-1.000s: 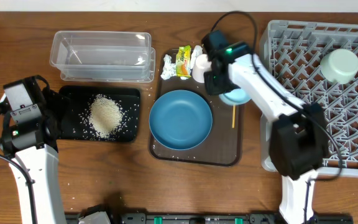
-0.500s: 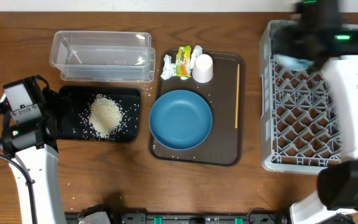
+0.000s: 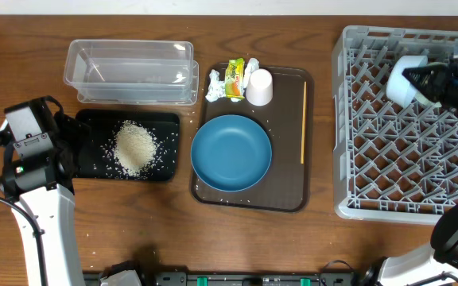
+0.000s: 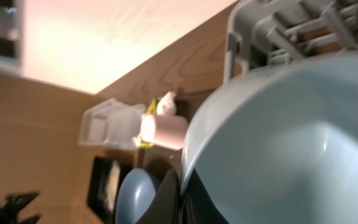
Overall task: Sort waste into correct bins and load items into the dishwasher rack
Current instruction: 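Carry the second light-blue bowl into the dish rack with the right gripper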
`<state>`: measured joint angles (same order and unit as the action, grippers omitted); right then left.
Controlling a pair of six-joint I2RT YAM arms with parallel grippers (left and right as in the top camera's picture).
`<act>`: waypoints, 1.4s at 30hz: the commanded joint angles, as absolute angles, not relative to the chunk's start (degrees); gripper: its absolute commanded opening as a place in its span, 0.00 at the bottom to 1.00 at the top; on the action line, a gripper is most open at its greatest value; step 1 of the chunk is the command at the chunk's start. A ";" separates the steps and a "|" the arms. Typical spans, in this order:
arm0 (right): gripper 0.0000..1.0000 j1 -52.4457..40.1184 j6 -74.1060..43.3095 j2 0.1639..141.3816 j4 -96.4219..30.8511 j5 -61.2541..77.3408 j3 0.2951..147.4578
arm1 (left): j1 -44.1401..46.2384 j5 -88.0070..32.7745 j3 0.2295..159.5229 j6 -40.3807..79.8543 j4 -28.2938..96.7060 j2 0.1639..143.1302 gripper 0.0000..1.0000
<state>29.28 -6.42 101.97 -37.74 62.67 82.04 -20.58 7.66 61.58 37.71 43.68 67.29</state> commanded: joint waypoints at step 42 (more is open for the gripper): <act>0.01 29.93 -6.59 104.92 -31.90 60.71 75.94 | -20.88 7.97 62.48 38.24 43.90 67.46 0.92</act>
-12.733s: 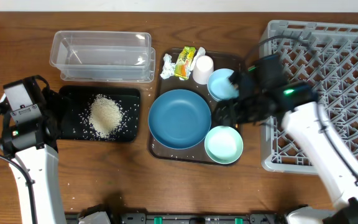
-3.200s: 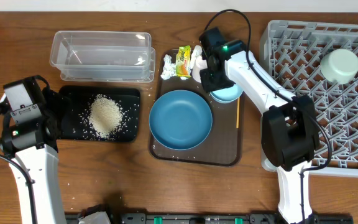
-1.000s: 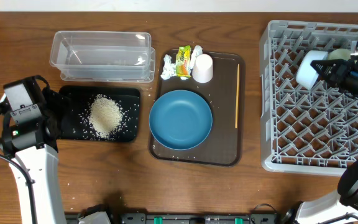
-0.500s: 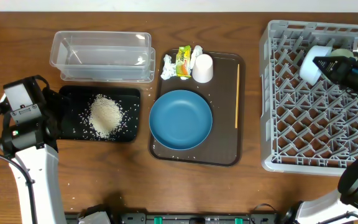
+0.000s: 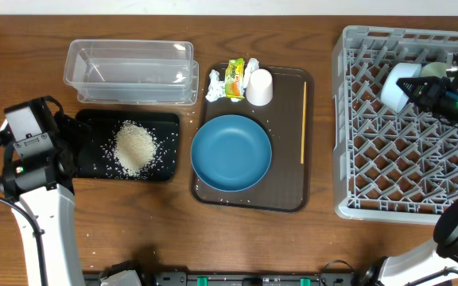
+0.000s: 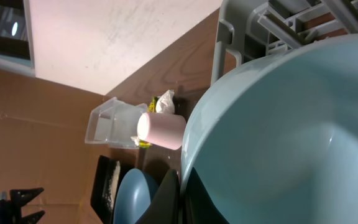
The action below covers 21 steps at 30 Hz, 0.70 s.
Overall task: Sort waste into correct bins and load items into the dishwasher rack
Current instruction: 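Carry the second light-blue bowl into the dish rack with the right gripper, then set the bowl upside down in the rack's back row and release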
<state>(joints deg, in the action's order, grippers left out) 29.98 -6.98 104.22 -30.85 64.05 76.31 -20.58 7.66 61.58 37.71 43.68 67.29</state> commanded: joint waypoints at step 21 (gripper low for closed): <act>0.01 25.43 -29.65 104.92 2.31 63.42 75.96 | -20.88 7.97 62.48 38.24 43.90 67.46 0.92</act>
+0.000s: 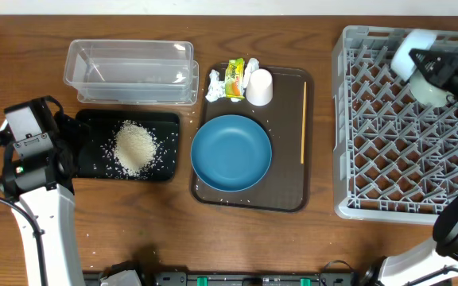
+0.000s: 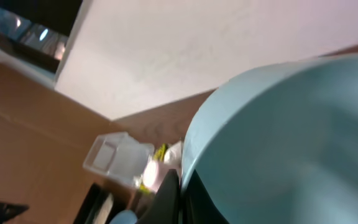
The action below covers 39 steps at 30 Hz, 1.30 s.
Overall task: Sort waste into correct bins and load items into the dishwasher rack
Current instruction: 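Set the bowl upside down in the rack's back row and release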
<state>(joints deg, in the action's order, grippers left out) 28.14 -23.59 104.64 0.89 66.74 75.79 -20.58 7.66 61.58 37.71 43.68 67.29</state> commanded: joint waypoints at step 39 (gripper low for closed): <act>0.01 20.38 -33.85 112.33 16.43 60.75 76.01 | -20.88 7.97 62.48 38.26 43.90 67.46 0.91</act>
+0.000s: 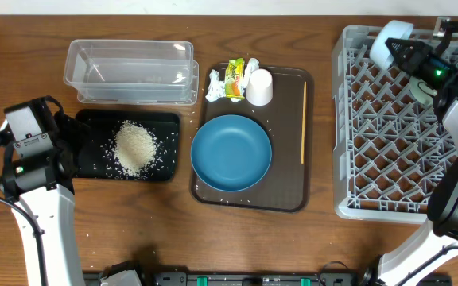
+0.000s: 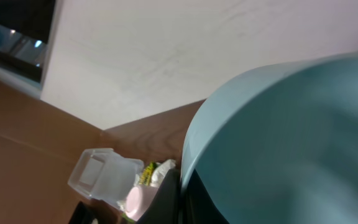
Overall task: Sort waste into correct bins and load items into the dishwasher rack
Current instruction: 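Set the bowl upside down in the rack's back row and release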
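Note:
My right gripper [image 1: 410,56] is shut on a pale blue bowl [image 1: 389,43], held tilted above the far-left corner of the grey dishwasher rack [image 1: 388,159]. In the right wrist view the bowl [image 2: 291,143] fills most of the picture, with its rim pinched between the dark fingers of the gripper [image 2: 180,190]. On the brown tray [image 1: 289,199] are a blue plate [image 1: 230,152], a white cup [image 1: 259,87], a yellow-green wrapper [image 1: 234,78], crumpled tissue [image 1: 213,86] and a wooden chopstick [image 1: 304,119]. My left gripper [image 1: 64,137] rests at the black tray's left edge; its jaws do not show.
A clear plastic container [image 1: 130,71] stands at the back left. In front of it lies a black tray [image 1: 165,163] with a heap of rice [image 1: 135,147] on it. The rack's grid of pegs holds nothing else in view.
The right gripper has moved left with the bowl, from the rack's far middle to its far-left corner. The left arm and the tray's items have not moved.
The right gripper held the pale blue bowl over the rack's far half at the first two moments. Then it was nearer the rack's far edge, and now it is over the far-left corner. The left arm stayed by the black tray.

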`<state>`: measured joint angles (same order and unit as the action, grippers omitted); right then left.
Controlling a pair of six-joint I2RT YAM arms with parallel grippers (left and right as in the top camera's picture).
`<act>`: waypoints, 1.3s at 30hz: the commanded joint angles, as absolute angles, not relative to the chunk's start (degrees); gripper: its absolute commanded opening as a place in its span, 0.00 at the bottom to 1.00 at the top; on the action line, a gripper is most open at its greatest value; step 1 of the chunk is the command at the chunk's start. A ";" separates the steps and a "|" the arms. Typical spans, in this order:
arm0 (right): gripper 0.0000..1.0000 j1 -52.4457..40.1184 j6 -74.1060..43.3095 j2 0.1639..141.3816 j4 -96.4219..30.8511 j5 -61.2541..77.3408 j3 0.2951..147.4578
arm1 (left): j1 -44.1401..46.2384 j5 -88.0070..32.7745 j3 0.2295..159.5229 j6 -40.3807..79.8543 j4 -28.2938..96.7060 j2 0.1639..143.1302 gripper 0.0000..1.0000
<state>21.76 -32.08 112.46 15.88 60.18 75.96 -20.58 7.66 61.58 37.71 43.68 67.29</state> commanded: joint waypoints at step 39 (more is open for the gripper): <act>0.49 24.93 -25.63 94.91 -20.95 32.82 76.03 | -20.88 7.97 62.48 38.26 43.90 67.46 0.91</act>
